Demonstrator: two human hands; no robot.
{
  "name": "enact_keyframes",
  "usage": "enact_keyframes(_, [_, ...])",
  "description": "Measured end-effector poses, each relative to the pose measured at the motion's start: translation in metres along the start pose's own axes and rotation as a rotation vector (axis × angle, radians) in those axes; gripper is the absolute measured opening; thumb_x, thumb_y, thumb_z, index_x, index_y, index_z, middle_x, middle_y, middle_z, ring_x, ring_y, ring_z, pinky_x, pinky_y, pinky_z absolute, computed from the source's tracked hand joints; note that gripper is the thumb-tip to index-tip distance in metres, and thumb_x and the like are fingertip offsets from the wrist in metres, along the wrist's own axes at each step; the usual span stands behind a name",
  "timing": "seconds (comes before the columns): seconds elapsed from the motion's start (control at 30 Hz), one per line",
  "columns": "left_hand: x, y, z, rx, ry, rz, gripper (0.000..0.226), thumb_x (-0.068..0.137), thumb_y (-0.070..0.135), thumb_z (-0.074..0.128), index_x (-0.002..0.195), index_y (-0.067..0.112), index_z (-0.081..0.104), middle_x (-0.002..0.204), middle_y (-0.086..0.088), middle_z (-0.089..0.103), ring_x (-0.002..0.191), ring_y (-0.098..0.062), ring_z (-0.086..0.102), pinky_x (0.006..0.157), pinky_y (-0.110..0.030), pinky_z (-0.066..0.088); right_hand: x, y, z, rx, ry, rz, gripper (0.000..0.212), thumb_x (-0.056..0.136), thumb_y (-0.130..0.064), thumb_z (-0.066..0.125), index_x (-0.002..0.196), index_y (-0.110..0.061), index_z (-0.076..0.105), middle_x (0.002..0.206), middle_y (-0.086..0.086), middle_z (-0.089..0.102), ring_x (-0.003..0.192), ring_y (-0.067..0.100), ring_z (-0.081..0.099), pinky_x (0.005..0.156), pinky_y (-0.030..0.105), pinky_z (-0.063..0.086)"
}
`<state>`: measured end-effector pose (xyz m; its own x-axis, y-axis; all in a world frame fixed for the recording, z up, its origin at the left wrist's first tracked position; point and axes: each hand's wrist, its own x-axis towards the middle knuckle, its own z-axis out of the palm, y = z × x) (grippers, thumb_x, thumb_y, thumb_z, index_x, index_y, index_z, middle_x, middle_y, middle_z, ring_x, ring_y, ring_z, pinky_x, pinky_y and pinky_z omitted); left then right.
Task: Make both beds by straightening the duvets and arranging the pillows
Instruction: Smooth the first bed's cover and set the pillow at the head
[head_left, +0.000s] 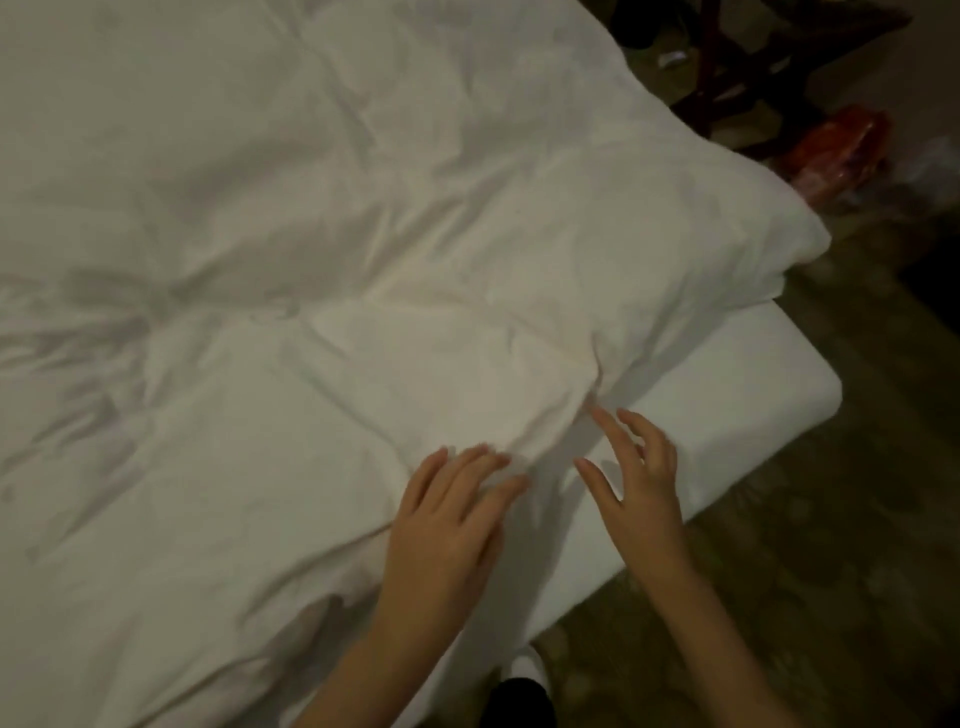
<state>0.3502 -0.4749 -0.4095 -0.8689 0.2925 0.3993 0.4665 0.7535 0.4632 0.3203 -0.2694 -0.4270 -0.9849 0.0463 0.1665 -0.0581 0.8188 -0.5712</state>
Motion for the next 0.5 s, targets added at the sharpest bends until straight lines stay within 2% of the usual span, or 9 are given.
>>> enact_keyframes(0.1, [-0.019,-0.004,0.005,0.132,-0.007,0.022,0.027,0.091,0.013,0.051,0.111,0.018,0.068,0.115,0.001,0.067,0.115,-0.015,0.054,0.108,-0.033,0.028,0.010,0.005,0.001,0.062,-0.041,-0.137,0.049,0.087,-0.030,0.063,0.133,-0.032,0.048,0.132,0.002,0.051,0.121,0.014,0.039,0.094,0.030,0.038])
enact_keyframes(0.2, [-0.014,-0.013,0.009,0.315,0.027,-0.014,0.030,0.093,0.021,0.054,0.120,0.018,0.067,0.123,0.001,0.065,0.119,-0.014,0.051,0.109,-0.042,0.029,0.032,0.007,0.002,0.067,-0.082,-0.300,0.048,0.086,-0.032,0.062,0.132,-0.020,0.052,0.136,0.004,0.052,0.127,0.016,0.040,0.104,0.021,0.030])
enact_keyframes(0.3, [-0.001,-0.020,0.007,0.411,0.033,-0.056,0.037,0.088,0.031,0.063,0.123,0.018,0.065,0.125,0.000,0.063,0.121,-0.015,0.050,0.113,-0.047,0.024,0.052,0.016,-0.001,0.011,-0.145,-0.424,0.055,0.084,-0.040,0.062,0.133,-0.017,0.053,0.139,0.004,0.051,0.133,0.018,0.037,0.109,0.031,0.029])
enact_keyframes(0.4, [0.010,-0.027,0.007,0.487,0.029,-0.095,0.042,0.079,0.038,0.069,0.116,0.018,0.066,0.121,-0.001,0.065,0.117,-0.016,0.051,0.115,-0.047,0.019,0.080,0.025,0.002,-0.058,-0.213,-0.576,0.062,0.079,-0.045,0.062,0.134,-0.019,0.051,0.139,0.003,0.050,0.134,0.022,0.035,0.111,0.044,0.028])
enact_keyframes(0.5, [0.018,-0.038,0.010,0.499,0.085,-0.125,0.033,0.076,0.032,0.071,0.104,0.016,0.067,0.110,-0.001,0.068,0.110,-0.016,0.054,0.113,-0.046,0.019,0.098,0.024,0.015,-0.059,-0.202,-0.608,0.058,0.071,-0.037,0.070,0.126,-0.021,0.059,0.129,0.002,0.057,0.124,0.021,0.040,0.103,0.040,0.031])
